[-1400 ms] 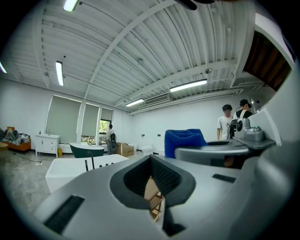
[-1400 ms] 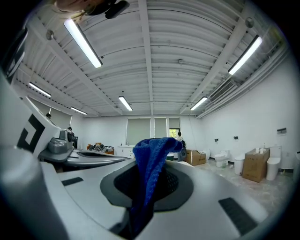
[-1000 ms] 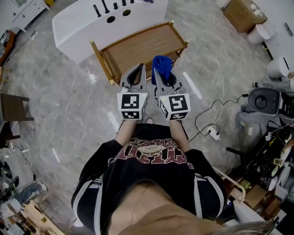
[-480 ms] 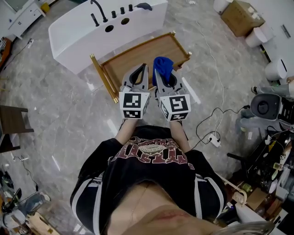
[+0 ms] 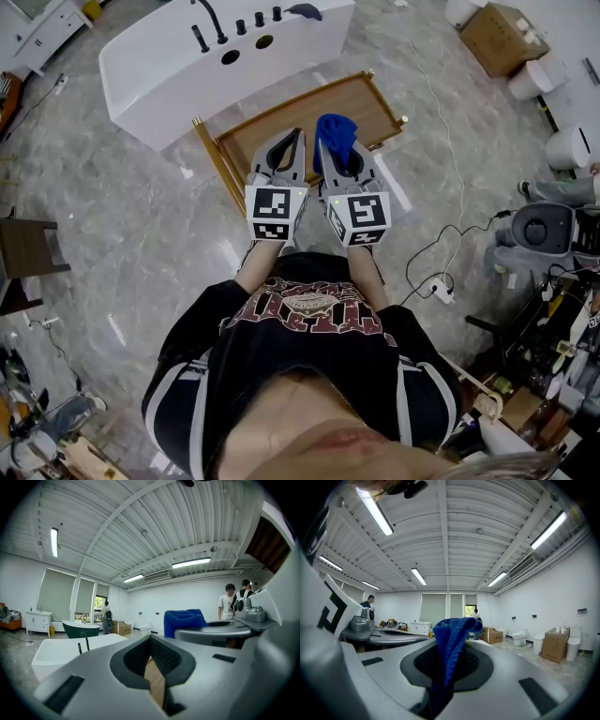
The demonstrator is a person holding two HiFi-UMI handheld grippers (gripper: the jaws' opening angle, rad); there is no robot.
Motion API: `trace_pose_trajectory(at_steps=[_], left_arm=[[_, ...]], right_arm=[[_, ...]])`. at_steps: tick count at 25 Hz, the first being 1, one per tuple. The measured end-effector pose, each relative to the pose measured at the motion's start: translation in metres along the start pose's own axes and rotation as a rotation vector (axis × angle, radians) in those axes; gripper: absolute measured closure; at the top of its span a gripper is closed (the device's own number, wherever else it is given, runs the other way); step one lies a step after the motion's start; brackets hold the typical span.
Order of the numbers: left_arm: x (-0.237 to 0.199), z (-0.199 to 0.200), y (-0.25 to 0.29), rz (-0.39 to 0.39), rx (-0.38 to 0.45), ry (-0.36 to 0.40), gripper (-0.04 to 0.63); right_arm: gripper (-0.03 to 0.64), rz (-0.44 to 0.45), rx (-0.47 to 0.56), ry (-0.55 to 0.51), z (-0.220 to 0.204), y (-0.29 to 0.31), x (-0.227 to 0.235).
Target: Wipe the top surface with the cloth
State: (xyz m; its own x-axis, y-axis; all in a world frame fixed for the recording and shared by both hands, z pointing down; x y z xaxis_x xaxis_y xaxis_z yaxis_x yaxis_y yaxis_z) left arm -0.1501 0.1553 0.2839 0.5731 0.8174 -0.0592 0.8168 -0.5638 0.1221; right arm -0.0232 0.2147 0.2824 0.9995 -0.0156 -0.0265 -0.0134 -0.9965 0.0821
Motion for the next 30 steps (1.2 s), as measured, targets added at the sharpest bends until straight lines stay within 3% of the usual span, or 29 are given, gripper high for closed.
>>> trace_pose_trajectory(at_steps=[8,16,30], left_arm=[[-0.021,0.000,0.016,0.058,-0.012,-0.004,0.549],[-0.029,0.011,0.069,0.159,0.004,-0.012,0.549],[-0.040,0.013,0.122,0.434,0.001,-0.049,0.549]], right_arm=[[0.560,0.057,-0.005,0.005,0.000,0.035,0.005],[0.560,0.155,0.013,-0.019,0.008,0.086,0.048],[0.560,0.437,-0.003,-0.038,0.007,0.164,0.089]])
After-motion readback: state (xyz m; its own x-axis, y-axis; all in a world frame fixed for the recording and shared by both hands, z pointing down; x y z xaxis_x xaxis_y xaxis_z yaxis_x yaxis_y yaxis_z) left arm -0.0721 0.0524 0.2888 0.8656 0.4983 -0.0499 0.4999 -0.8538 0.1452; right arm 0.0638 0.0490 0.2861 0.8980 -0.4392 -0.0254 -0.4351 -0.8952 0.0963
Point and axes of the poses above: the fingertips, and each gripper's own axes: y forward along the fingers, x to its right, z out of its top, the point moved 10 cm from there along -y, backward along the fingers, and after that the axes turned 6 degrees about -z, right-handed, at the moved point
